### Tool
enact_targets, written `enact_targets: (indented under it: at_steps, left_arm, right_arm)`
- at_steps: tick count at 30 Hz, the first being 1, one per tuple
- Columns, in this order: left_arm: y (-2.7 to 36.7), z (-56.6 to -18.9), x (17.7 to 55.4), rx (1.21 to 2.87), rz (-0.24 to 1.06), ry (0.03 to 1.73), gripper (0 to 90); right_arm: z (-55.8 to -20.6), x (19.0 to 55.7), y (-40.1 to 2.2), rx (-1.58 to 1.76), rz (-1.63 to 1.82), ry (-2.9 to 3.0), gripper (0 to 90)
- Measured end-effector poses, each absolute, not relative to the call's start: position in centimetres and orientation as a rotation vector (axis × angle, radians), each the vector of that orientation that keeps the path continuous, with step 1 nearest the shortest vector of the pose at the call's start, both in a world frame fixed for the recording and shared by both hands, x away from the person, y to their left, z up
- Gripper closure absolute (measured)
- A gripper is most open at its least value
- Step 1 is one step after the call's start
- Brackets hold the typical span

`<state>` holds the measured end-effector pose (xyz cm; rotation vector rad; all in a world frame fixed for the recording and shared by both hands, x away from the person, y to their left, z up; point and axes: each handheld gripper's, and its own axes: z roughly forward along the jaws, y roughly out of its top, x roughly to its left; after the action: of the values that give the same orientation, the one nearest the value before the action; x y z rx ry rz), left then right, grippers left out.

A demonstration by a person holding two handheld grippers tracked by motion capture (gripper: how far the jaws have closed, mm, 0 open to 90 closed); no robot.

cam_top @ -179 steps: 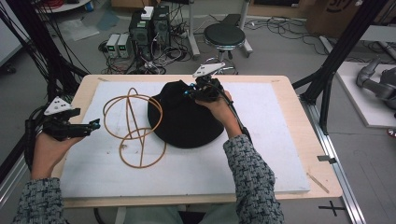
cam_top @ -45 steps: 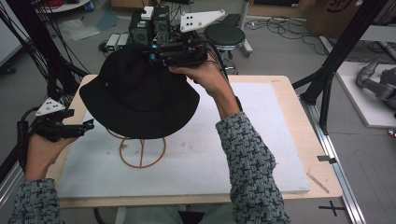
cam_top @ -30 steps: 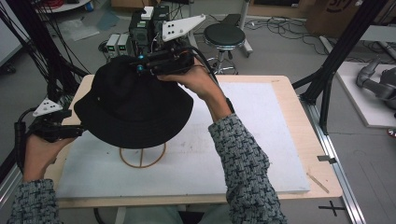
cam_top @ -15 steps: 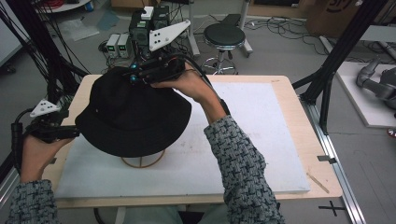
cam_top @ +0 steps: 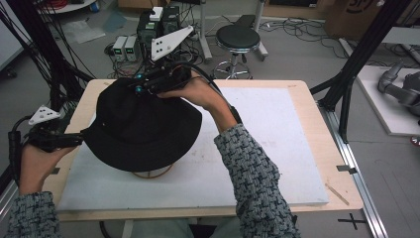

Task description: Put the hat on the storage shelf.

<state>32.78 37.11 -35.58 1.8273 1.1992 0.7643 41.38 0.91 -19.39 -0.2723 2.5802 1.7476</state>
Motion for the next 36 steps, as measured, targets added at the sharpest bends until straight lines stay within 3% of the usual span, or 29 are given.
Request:
enact_targets:
  at_steps: [36]
  left_arm:
    - [37.9,-35.5,32.5,1.821,0.773,1.222,16.2]
  right_arm:
    - [-21.0,41.3,2.4,-0.261,1.546,2.633,74.9]
